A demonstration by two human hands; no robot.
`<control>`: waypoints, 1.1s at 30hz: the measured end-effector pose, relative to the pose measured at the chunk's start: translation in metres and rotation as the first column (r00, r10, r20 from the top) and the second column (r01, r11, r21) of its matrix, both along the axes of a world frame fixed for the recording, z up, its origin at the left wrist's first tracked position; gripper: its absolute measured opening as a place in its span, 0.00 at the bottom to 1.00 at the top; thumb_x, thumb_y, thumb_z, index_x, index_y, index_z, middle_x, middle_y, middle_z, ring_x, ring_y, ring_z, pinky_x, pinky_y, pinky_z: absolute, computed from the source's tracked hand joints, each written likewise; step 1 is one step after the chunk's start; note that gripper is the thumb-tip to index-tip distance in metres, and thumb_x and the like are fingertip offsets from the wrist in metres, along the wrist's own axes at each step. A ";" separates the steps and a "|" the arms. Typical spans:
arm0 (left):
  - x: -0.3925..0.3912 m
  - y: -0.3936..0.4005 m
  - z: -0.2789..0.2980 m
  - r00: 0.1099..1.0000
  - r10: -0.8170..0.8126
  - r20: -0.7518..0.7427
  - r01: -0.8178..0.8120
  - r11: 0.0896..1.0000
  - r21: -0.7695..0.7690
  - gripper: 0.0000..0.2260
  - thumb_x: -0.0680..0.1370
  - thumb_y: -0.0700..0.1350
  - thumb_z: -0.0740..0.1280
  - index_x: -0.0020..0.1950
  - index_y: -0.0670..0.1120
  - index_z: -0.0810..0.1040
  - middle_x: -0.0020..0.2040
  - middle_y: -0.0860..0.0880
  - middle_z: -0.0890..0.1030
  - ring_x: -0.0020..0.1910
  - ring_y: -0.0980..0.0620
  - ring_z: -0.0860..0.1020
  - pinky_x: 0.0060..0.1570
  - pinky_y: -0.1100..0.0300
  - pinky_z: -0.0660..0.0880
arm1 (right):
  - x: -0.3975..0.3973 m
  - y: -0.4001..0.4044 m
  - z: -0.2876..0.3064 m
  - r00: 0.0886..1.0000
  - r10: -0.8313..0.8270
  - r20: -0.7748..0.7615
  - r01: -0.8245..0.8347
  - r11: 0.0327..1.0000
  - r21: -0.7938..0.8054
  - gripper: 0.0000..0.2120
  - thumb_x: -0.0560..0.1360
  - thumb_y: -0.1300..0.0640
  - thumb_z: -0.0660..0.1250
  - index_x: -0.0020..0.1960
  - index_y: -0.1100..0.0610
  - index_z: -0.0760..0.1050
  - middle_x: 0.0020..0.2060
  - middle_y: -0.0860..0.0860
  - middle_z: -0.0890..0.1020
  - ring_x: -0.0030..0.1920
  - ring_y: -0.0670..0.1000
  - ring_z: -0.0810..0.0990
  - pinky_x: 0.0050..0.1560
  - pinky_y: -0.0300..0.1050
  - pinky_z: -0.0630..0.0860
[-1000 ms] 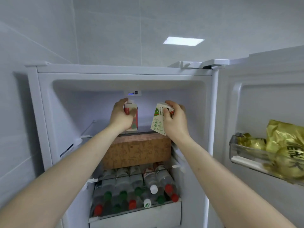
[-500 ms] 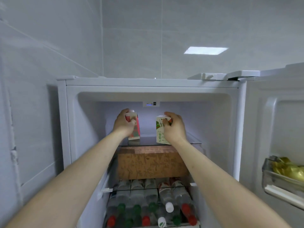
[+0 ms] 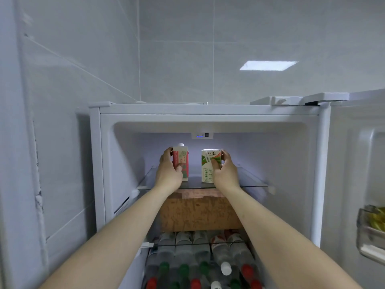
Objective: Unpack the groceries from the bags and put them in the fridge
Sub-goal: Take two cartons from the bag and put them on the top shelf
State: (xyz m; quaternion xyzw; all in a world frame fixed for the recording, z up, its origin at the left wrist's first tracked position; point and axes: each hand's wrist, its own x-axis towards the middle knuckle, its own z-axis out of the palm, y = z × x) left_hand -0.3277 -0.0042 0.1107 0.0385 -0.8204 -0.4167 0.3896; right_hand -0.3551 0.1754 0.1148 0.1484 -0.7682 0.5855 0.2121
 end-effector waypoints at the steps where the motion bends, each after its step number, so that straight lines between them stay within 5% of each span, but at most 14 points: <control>1: 0.000 -0.001 0.000 1.000 0.009 0.000 -0.009 1.000 -0.014 0.27 0.82 0.39 0.65 0.77 0.55 0.62 0.74 0.51 0.69 0.64 0.47 0.78 0.54 0.56 0.77 | -0.001 -0.002 0.002 1.000 -0.026 0.000 0.026 0.999 0.045 0.20 0.84 0.52 0.62 0.75 0.48 0.64 0.67 0.51 0.79 0.63 0.57 0.82 0.53 0.55 0.85; 6: 0.003 -0.001 0.000 0.996 0.084 0.007 -0.084 0.996 -0.029 0.25 0.82 0.41 0.66 0.76 0.53 0.61 0.73 0.49 0.68 0.62 0.45 0.79 0.56 0.50 0.81 | -0.013 -0.015 0.013 1.000 -0.028 0.001 0.028 0.984 0.173 0.20 0.85 0.58 0.61 0.75 0.51 0.64 0.68 0.51 0.78 0.63 0.56 0.81 0.50 0.48 0.83; 11: 0.001 -0.001 -0.002 0.988 0.152 -0.007 -0.152 0.988 -0.023 0.26 0.83 0.41 0.65 0.78 0.52 0.59 0.75 0.49 0.67 0.66 0.45 0.78 0.54 0.58 0.77 | -0.024 -0.031 0.008 1.000 0.003 -0.002 -0.003 0.976 0.218 0.20 0.85 0.57 0.61 0.76 0.52 0.66 0.68 0.51 0.79 0.61 0.53 0.80 0.51 0.45 0.81; 17: -0.005 0.001 -0.002 0.992 0.126 -0.002 -0.126 0.992 -0.007 0.25 0.83 0.41 0.64 0.78 0.52 0.60 0.73 0.48 0.68 0.69 0.47 0.75 0.59 0.56 0.77 | -0.029 -0.031 -0.002 0.999 0.030 -0.035 -0.020 0.964 0.265 0.20 0.84 0.56 0.64 0.75 0.50 0.69 0.68 0.50 0.80 0.64 0.54 0.80 0.55 0.47 0.83; 27: -0.010 -0.001 -0.002 0.985 0.165 0.039 -0.167 0.984 0.058 0.25 0.81 0.36 0.63 0.76 0.50 0.62 0.70 0.47 0.72 0.68 0.45 0.75 0.62 0.50 0.78 | -0.032 -0.035 -0.009 0.997 -0.010 -0.072 0.037 0.918 0.395 0.25 0.84 0.49 0.64 0.79 0.45 0.65 0.69 0.49 0.79 0.49 0.49 0.83 0.30 0.34 0.71; 33: -0.008 -0.001 -0.001 0.982 0.188 0.027 -0.190 0.974 0.120 0.27 0.80 0.34 0.65 0.76 0.50 0.62 0.71 0.47 0.71 0.68 0.44 0.75 0.61 0.49 0.79 | -0.035 -0.036 -0.010 0.998 -0.026 -0.059 0.048 0.911 0.410 0.23 0.83 0.49 0.64 0.78 0.48 0.68 0.69 0.50 0.79 0.61 0.53 0.81 0.43 0.41 0.82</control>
